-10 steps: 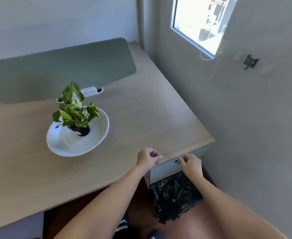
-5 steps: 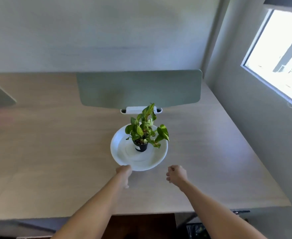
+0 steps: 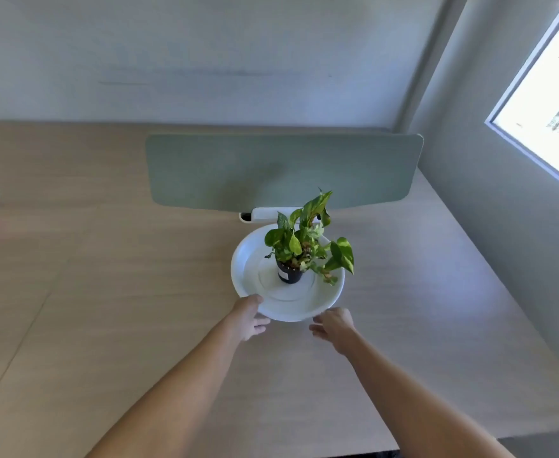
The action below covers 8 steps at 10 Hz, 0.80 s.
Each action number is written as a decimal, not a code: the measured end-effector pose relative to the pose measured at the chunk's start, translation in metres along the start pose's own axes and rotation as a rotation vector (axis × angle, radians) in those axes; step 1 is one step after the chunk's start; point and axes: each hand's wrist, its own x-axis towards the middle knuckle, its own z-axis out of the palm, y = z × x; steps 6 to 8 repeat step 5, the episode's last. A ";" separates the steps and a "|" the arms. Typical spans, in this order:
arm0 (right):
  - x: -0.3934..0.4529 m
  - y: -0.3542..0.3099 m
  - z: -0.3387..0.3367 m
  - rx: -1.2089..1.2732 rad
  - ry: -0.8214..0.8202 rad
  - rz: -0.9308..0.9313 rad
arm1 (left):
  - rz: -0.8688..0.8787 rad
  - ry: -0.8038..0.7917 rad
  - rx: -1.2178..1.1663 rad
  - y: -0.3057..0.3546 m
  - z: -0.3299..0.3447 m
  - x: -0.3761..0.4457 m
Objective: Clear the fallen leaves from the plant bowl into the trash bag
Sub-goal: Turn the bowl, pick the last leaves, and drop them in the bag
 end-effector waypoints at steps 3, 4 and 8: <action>0.022 -0.032 0.007 0.015 -0.135 -0.010 | 0.056 -0.042 -0.147 0.030 0.007 0.020; 0.021 -0.036 0.004 -0.008 -0.206 -0.006 | 0.075 -0.034 -0.156 0.035 0.008 0.019; 0.010 -0.045 -0.010 -0.165 -0.212 -0.022 | 0.072 -0.010 -0.086 0.029 0.010 0.007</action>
